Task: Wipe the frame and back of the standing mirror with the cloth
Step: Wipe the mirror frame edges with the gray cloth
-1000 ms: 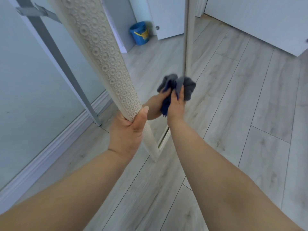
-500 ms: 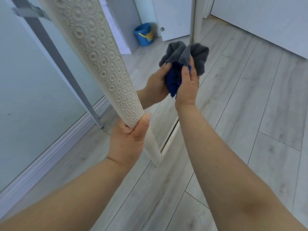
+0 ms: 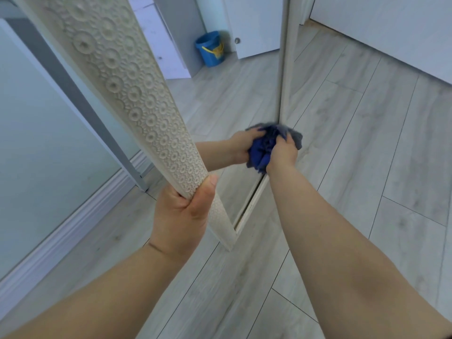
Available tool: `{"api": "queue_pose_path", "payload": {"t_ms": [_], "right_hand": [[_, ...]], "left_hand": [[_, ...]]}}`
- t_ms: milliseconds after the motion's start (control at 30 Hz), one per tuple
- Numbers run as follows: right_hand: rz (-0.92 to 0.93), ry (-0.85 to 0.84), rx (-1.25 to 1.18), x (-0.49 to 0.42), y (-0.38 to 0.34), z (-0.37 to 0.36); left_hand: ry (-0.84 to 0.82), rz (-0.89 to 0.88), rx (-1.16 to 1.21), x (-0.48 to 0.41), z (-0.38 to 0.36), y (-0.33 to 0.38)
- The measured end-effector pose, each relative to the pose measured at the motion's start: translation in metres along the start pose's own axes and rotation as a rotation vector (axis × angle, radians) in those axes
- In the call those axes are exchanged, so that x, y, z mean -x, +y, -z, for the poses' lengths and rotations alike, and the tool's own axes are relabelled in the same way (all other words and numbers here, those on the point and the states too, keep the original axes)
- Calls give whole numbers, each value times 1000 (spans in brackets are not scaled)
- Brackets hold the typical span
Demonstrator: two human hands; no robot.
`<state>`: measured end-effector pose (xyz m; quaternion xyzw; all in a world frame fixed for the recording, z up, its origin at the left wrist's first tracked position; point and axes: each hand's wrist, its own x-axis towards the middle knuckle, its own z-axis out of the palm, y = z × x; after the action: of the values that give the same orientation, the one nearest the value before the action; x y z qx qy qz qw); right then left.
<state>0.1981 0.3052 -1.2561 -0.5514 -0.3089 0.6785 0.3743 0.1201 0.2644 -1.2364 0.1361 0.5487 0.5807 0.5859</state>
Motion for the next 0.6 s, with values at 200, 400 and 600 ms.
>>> {"api": "queue_pose_path", "payload": {"t_ms": [200, 400, 600], "right_hand": [[766, -120, -79, 47, -80, -40], [927, -50, 163, 33, -114, -64], [677, -22, 147, -23, -85, -52]], "left_hand": [[-98, -467, 381, 47, -30, 90], [261, -395, -85, 164, 40, 19], [429, -664, -434, 248, 21, -18]]}}
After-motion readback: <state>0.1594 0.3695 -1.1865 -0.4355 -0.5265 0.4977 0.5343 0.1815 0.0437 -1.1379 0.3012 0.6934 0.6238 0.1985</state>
